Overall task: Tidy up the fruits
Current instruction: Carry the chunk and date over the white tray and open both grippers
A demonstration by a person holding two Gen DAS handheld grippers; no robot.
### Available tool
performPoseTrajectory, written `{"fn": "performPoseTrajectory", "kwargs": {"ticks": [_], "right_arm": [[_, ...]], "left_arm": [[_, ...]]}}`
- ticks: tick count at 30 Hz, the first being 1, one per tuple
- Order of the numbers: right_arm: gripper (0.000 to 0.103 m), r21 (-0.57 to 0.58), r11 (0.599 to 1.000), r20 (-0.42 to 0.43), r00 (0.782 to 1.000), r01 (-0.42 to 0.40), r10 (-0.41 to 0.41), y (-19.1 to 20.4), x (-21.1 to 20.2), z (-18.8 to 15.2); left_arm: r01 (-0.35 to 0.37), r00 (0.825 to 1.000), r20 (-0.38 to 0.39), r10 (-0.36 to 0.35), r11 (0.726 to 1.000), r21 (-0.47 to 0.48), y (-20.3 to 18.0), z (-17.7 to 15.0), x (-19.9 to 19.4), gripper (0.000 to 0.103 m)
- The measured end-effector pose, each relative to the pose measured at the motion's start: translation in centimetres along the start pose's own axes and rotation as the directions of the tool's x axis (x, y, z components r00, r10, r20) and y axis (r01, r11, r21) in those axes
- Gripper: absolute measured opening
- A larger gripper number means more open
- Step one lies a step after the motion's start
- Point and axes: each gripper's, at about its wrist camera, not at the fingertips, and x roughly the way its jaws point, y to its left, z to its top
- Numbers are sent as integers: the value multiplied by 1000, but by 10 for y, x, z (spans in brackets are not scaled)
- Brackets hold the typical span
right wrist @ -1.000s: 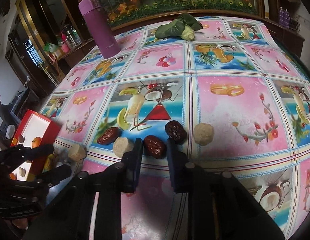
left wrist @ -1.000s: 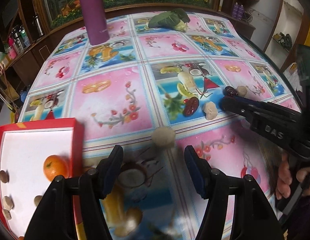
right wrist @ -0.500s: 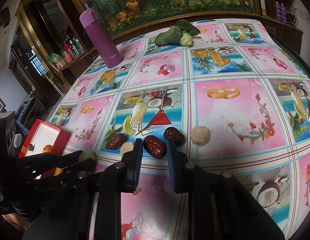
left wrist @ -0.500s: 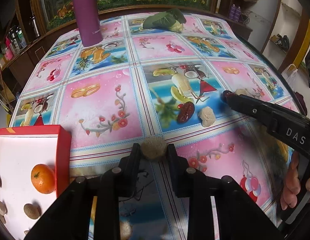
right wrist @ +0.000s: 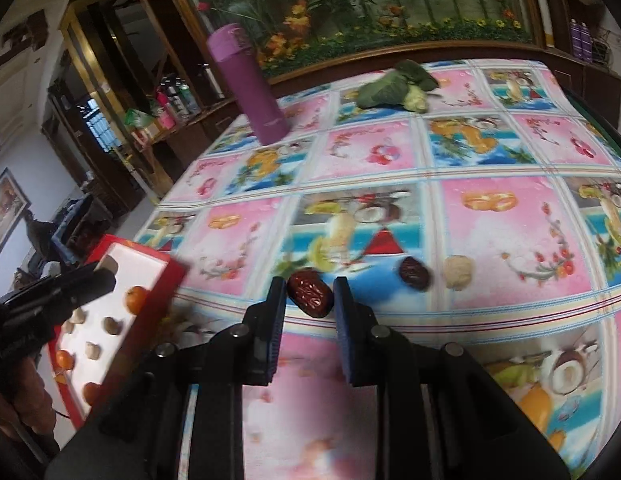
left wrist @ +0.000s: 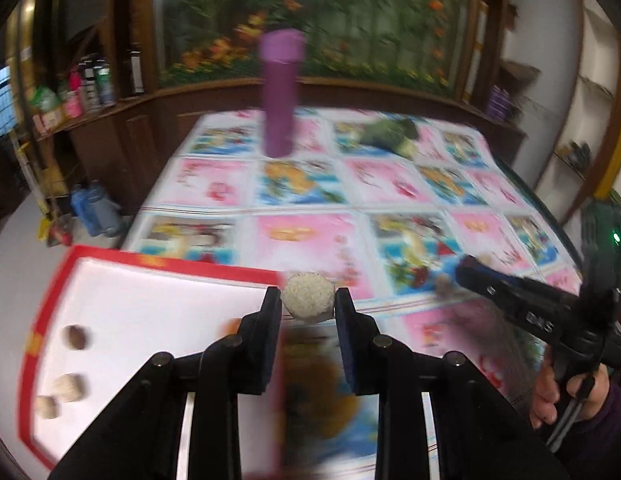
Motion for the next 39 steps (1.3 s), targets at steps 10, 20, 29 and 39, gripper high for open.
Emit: {"fn": "performPoseTrajectory", "kwargs": {"ticks": [10, 20, 29, 39], "right_arm": [[26, -161, 971, -93, 982, -176, 162, 126, 42, -2], [26, -230, 950, -206, 964, -214, 167, 203, 97, -1], [26, -213, 961, -317, 943, -174, 100, 212, 145, 0], [27, -240, 960, -351, 935, -144, 53, 217, 162, -5]], "left_arm": [[-174, 985, -9, 175, 974, -145, 104, -18, -24, 26], [-205, 977, -95, 192, 968, -143, 133, -42, -7, 26], [-227, 967, -154, 204, 962, -151, 152, -52, 6, 26], [-274, 953, -178, 247, 950, -152, 160, -51, 14, 27]]}}
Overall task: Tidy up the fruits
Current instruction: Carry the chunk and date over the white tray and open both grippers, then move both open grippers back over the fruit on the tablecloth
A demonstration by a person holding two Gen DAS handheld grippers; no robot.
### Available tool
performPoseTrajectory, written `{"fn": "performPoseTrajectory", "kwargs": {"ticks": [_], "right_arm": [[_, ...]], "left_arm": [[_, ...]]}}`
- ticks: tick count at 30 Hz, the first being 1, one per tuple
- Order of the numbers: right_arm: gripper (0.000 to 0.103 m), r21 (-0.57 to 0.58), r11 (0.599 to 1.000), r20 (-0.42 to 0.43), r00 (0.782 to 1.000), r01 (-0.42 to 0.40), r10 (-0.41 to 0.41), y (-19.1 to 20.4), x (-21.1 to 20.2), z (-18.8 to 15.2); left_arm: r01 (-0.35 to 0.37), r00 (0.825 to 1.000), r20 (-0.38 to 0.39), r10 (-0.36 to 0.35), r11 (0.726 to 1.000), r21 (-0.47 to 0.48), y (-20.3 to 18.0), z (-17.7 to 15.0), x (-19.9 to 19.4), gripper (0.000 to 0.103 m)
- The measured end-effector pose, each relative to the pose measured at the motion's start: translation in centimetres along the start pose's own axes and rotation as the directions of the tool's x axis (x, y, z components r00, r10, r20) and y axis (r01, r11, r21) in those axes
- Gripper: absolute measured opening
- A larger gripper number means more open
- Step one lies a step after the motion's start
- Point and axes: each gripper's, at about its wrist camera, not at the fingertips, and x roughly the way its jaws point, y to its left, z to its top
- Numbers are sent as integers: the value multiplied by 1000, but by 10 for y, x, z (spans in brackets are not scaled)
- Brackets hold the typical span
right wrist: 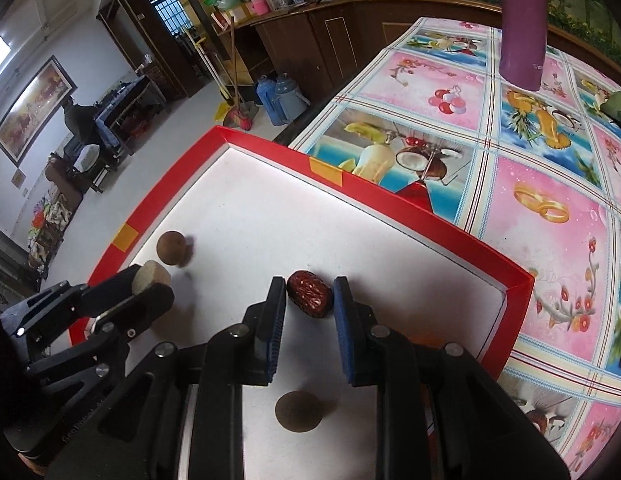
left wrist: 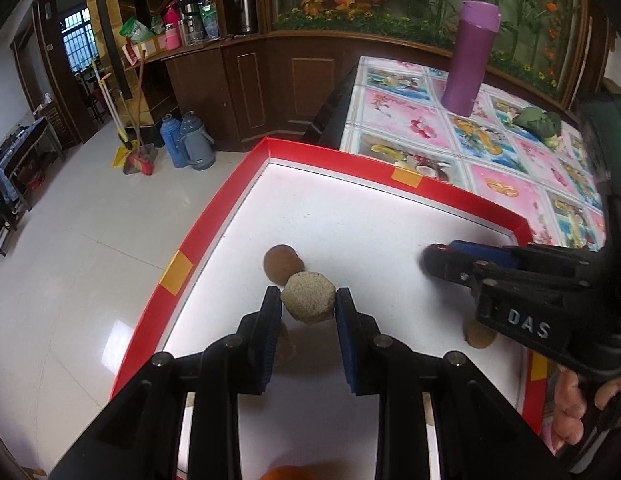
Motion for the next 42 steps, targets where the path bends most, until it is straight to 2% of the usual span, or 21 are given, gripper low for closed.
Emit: {"fn": "performPoseTrajectory", "kwargs": {"ticks": [4, 6, 8, 9, 10, 12, 16, 20, 30, 32, 38, 42], "right_arm": [[27, 3, 1000, -17, 1000, -4, 4, -1, 1, 1], [28, 4, 1000, -27, 1000, -9, 9, -2, 1, 2], [32, 12, 999, -32, 998, -46, 47, -4, -2, 1], [38, 17, 998, -17, 998, -65, 65, -5, -7, 0], [43, 19, 997, -1, 997, -73, 73, -5, -11, -2], [45, 19, 996, 42, 995, -93, 92, -7, -24, -4], [45, 9, 995, 124, 988, -98, 96, -16, -53, -10], [46, 32, 997, 174, 982, -77, 70, -37, -81, -24], [46, 115, 992, 199, 977, 52, -74, -105, -134, -85], [46, 130, 986, 202, 971, 106, -131, -119, -145, -101], [46, 246, 950, 192, 951, 194, -244, -179, -173, -140], [46, 322, 901, 162, 920, 292, -356, -225, -187, -152]], "left_arm": [[-44, 999, -8, 44, 999, -13, 2, 2, 4, 29], [-73, 997, -23, 72, 997, -22, 5, 2, 7, 50], [-68, 997, -30, 67, 997, -29, 6, 1, 8, 57], [-62, 998, -33, 61, 998, -33, 7, 1, 8, 59], [-56, 998, -37, 55, 998, -36, 7, 1, 7, 60], [-45, 998, -34, 44, 998, -45, 7, 0, 3, 61], [-25, 1000, -11, 25, 998, -57, 2, 3, -11, 63], [7, 1000, 25, -7, 1000, -26, -17, 5, -25, 66], [117, 993, 23, -119, 989, 93, -81, -5, -43, 67], [136, 990, 15, -138, 984, 114, -92, -10, -46, 67], [181, 983, -12, -182, 969, 170, -124, -23, -51, 67], [210, 978, -31, -209, 953, 216, -148, -27, -51, 67]]}}
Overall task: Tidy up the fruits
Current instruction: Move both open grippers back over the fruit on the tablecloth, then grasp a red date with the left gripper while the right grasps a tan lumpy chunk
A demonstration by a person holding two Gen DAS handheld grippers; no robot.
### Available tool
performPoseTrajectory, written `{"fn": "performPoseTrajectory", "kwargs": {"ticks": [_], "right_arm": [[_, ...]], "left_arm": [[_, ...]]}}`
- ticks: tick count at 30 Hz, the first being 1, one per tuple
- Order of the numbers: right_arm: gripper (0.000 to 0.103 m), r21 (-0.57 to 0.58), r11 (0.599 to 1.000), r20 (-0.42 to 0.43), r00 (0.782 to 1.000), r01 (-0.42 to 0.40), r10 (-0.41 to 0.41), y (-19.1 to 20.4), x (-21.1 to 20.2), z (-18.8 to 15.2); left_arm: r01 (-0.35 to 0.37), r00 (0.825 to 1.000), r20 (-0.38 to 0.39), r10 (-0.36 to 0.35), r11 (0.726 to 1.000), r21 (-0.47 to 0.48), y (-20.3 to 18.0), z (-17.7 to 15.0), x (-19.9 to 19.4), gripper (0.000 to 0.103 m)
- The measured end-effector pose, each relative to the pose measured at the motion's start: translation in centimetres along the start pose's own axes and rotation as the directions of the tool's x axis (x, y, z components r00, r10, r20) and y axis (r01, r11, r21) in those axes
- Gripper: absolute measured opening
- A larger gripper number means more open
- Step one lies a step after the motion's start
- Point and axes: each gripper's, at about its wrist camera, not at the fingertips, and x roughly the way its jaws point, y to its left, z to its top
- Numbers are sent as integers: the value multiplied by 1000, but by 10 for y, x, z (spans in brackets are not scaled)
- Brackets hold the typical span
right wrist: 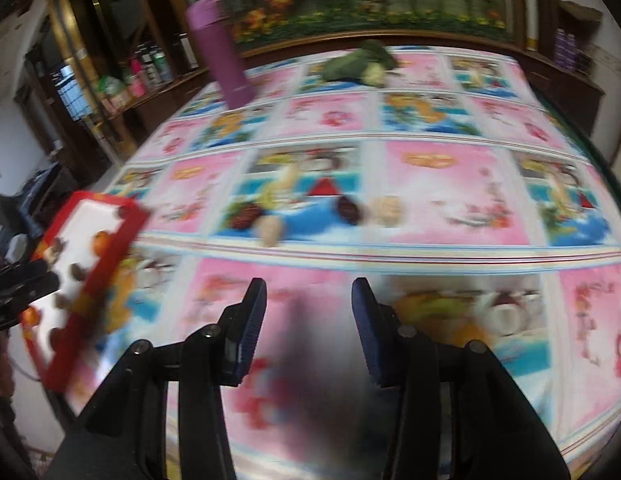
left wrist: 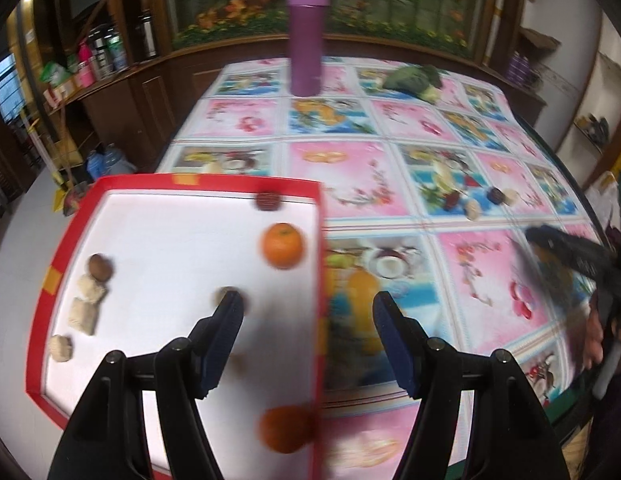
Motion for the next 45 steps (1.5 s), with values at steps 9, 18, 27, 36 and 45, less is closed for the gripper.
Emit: {"fn": "performPoseTrajectory", "kwargs": {"ticks": [9, 18, 27, 36, 45], "right_arm": [[46, 23, 999, -24, 999, 30, -30, -35, 26, 28], [43, -11, 1000, -8, 1000, 21, -21, -31, 44, 39], [26, -53, 996, -1, 998, 70, -71, -32, 46, 40], [26, -31, 998, -7, 998, 57, -57, -37, 42, 39], [26, -29, 998, -3, 998, 60, -60, -37, 42, 38]], "left_arm": [[87, 996, 7, -88, 992, 93, -56, 20, 32, 67], [77, 997, 3, -78, 986, 146, -82, 43, 68, 66], [124, 992, -57, -116, 979, 161, -104, 48, 92, 54], [139, 990, -59, -130, 975, 173, -118, 61, 109, 52], [161, 987, -44, -155, 967, 196, -130, 69, 114, 27]]}}
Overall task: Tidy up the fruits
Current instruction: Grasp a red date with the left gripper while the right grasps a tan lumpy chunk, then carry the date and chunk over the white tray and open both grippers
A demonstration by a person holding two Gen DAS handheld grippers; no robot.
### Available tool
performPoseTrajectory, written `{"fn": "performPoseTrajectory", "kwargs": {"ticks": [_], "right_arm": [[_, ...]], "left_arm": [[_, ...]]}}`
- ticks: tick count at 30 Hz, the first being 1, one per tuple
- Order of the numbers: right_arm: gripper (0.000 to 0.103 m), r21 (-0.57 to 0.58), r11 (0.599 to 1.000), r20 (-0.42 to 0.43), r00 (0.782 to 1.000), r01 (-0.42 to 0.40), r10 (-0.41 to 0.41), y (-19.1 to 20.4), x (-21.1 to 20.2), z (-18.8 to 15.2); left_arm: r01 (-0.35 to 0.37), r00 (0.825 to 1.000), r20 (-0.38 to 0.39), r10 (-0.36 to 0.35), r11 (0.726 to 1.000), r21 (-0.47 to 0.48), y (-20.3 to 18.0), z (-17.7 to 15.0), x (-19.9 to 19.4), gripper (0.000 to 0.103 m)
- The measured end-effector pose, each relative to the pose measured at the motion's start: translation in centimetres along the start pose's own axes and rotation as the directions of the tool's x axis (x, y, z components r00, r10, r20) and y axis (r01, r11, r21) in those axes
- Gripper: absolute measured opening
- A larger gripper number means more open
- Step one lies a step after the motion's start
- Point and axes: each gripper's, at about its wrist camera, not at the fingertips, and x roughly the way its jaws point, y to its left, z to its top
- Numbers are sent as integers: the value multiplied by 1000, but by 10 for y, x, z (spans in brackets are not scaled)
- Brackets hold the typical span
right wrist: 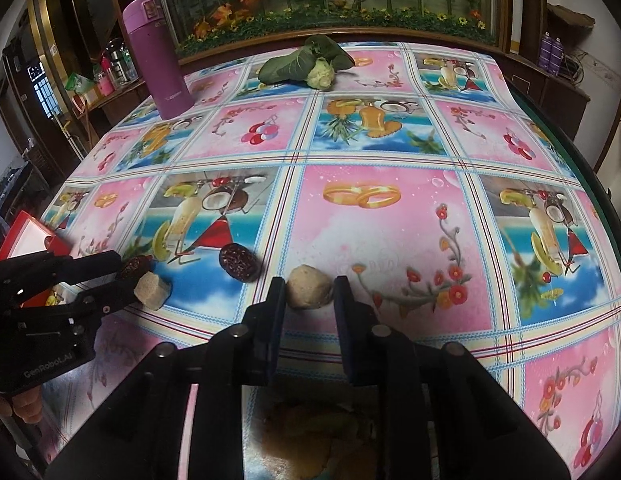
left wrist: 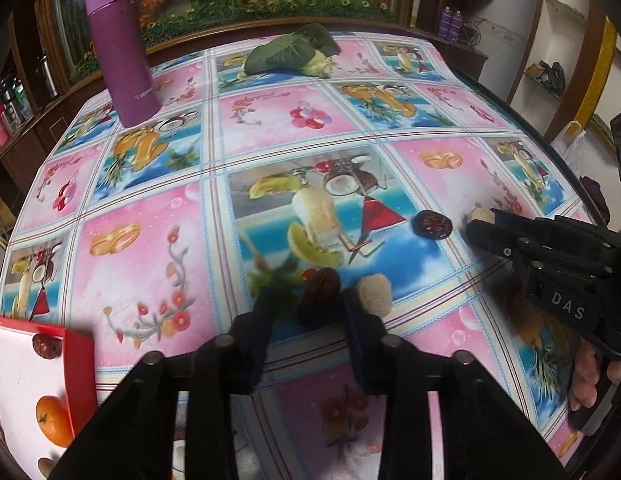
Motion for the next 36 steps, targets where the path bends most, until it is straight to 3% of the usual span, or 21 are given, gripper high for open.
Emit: {"fn": "performPoseTrajectory", "kwargs": {"ticks": [2, 8, 13, 17, 25, 31, 36], "right_arm": [[26, -7, 1000, 3, 1000, 7, -7, 2, 0, 0], [26, 20, 1000, 46, 999, 12, -13, -2, -8, -1], [26, 53, 998, 91, 995, -41, 36, -2, -19, 0], [26, 29, 996, 127, 989, -87, 82, 21, -33, -1], [26, -115, 952, 83, 952, -284, 294, 127, -47, -16], [26, -238, 884, 7, 909, -402, 416, 216, -52, -20], [26, -313, 837, -48, 888, -448, 457, 280, -50, -18]], "left_arm": [[8, 1000, 6, -8, 1000, 4, -2, -1, -1, 14], [11, 1000, 28, -9, 999, -40, 6, -5, -15, 14], [-20, 993, 115, 29, 997, -74, 15, -17, -60, 14], [-39, 983, 175, 58, 993, -109, 31, -38, -105, 14], [-136, 963, 200, 183, 964, -228, 96, -88, -162, 14], [-234, 934, 166, 317, 892, -386, 169, -131, -192, 14], [-256, 928, 136, 345, 862, -438, 203, -155, -200, 14]]}}
